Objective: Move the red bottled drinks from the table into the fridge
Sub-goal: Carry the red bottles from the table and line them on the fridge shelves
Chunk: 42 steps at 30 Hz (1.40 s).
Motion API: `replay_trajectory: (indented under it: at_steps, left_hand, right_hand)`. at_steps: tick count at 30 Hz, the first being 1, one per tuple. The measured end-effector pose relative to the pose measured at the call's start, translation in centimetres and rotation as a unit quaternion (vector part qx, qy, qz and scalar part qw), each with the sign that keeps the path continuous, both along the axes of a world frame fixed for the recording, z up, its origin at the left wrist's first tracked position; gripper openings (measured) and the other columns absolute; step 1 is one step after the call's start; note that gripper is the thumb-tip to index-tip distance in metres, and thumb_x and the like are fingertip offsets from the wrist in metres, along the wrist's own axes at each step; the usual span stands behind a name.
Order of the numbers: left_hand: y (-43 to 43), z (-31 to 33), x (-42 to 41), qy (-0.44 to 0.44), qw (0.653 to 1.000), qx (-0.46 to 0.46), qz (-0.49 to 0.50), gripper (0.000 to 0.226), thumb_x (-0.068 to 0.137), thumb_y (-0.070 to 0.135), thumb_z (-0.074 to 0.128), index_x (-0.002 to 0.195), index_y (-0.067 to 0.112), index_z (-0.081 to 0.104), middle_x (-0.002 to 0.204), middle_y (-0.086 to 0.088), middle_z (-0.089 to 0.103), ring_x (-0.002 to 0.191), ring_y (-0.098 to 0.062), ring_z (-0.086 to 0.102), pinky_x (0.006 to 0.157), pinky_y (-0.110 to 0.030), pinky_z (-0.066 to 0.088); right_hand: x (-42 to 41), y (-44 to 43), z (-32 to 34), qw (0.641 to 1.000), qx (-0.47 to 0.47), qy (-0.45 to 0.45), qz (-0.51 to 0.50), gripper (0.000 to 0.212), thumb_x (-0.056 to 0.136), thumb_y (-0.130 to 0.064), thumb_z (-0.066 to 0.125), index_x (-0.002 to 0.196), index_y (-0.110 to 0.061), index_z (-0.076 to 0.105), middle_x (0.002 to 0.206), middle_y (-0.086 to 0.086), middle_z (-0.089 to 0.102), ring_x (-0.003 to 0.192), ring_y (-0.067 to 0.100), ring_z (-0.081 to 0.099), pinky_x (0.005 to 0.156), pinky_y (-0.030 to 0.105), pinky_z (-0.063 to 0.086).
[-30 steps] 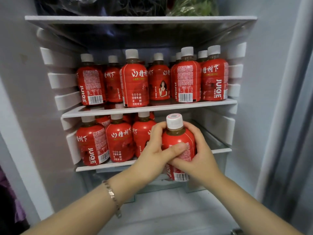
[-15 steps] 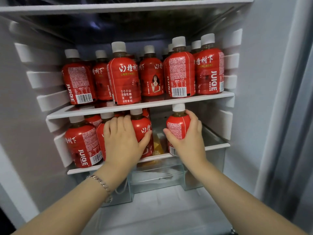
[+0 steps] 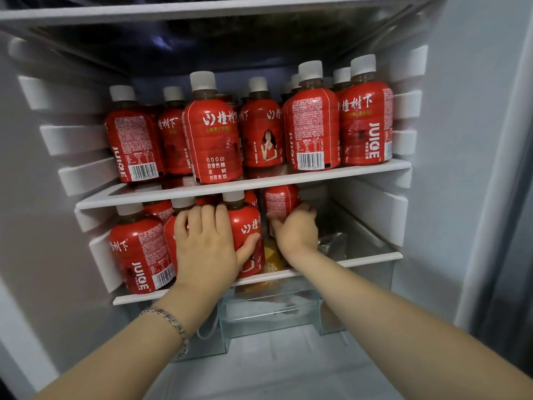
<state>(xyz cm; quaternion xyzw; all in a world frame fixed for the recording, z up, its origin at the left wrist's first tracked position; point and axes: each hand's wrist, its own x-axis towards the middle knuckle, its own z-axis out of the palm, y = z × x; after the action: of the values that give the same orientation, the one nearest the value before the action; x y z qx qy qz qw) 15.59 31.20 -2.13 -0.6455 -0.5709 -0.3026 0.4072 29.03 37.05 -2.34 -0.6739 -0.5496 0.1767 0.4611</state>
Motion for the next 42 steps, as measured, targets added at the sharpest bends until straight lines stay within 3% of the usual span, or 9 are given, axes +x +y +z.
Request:
replay_trajectory:
  at_steps: [3,7,16,21,26,29,33,37,42]
  left_hand:
    - [0.1,-0.1,0.0,-0.002,1.0,0.008,-0.002,0.063,0.083,0.056,0.037,0.103,-0.003,0.052,0.088,-0.02,0.059,0.085,-0.038,0.057,0.087,-0.045,0.029]
    - [0.4,-0.4,0.0,0.004,1.0,0.014,0.001,0.062,0.084,0.056,0.037,0.103,-0.002,0.051,0.089,-0.02,0.059,0.086,-0.037,0.057,0.088,-0.045,0.03]
    - [0.4,-0.1,-0.2,0.011,1.0,-0.013,-0.006,0.067,0.084,0.057,0.036,0.101,-0.004,0.057,0.088,-0.02,0.059,0.084,-0.037,0.057,0.087,-0.044,0.029]
    - [-0.7,0.1,-0.2,-0.111,0.985,0.004,-0.128,0.055,0.084,0.046,0.043,0.111,-0.001,0.052,0.105,-0.02,0.051,0.099,-0.035,0.048,0.089,-0.047,0.042]
    - [-2.2,4.2,0.6,-0.227,0.948,0.045,-0.218,0.049,0.084,0.033,0.056,0.122,0.006,0.04,0.122,-0.02,0.04,0.115,-0.028,0.035,0.1,-0.037,0.029]
    - [-1.7,7.8,1.0,-0.343,0.916,-0.026,-0.206,0.079,0.082,0.038,0.065,0.14,0.003,0.024,0.141,-0.015,0.026,0.132,-0.026,0.028,0.112,-0.037,0.026]
    - [0.3,10.6,1.0,-0.388,0.896,-0.092,-0.193,0.104,0.073,0.053,0.07,0.147,0.01,0.01,0.146,-0.013,0.027,0.132,-0.028,0.035,0.108,-0.045,0.035]
    - [1.6,11.5,1.1,-0.468,0.853,-0.123,-0.196,0.098,0.07,0.055,0.072,0.143,0.018,0.019,0.134,-0.008,0.047,0.119,-0.028,0.051,0.097,-0.046,0.045]
    - [1.0,11.0,0.7,-0.51,0.814,-0.049,-0.273,0.082,0.073,0.041,0.076,0.136,0.02,0.028,0.125,-0.002,0.05,0.109,-0.02,0.055,0.089,-0.032,0.048]
  right_hand:
    - [-0.1,0.4,-0.6,0.997,0.009,0.08,0.015,0.061,0.084,-0.034,0.067,0.128,-0.005,0.037,0.129,0.015,0.051,0.113,0.033,0.057,0.09,0.039,0.047]
    - [0.2,1.6,-0.7,0.997,0.0,0.051,0.061,0.044,0.084,-0.037,0.066,0.115,-0.008,0.056,0.115,0.011,0.063,0.105,0.028,0.062,0.085,0.034,0.049]
    - [0.9,0.3,-0.2,0.977,-0.087,-0.096,0.171,0.024,0.088,-0.017,0.054,0.108,-0.011,0.065,0.112,0.009,0.065,0.104,0.028,0.061,0.092,0.039,0.05]
    - [2.7,-5.0,2.3,0.978,0.081,-0.173,0.087,0.017,0.088,-0.019,0.051,0.095,-0.02,0.066,0.094,-0.002,0.068,0.087,0.019,0.063,0.072,0.031,0.051]
    - [2.7,-8.4,4.3,0.885,0.395,-0.231,0.08,0.023,0.075,-0.019,0.046,0.068,-0.014,0.067,0.066,-0.003,0.065,0.057,0.015,0.057,0.054,0.025,0.047]
    - [3.2,-7.8,6.9,0.87,0.455,-0.187,0.034,0.022,0.077,-0.014,0.051,0.091,-0.008,0.067,0.092,0.006,0.064,0.087,0.017,0.056,0.077,0.021,0.041]
    - [3.1,-6.4,10.1,0.934,0.277,-0.215,-0.07,0.064,0.088,-0.035,0.058,0.142,-0.015,0.031,0.141,0.02,0.031,0.128,0.034,0.031,0.106,0.041,0.035]
    - [2.1,-4.8,11.8,0.932,0.195,-0.273,-0.14,0.09,0.086,-0.05,0.056,0.15,-0.018,0.001,0.148,0.028,0.015,0.136,0.04,0.019,0.11,0.047,0.024]
    - [1.6,-3.9,11.4,0.934,0.231,-0.236,-0.134,0.095,0.082,-0.037,0.068,0.149,-0.014,0.004,0.147,0.024,0.017,0.135,0.036,0.023,0.11,0.042,0.027]
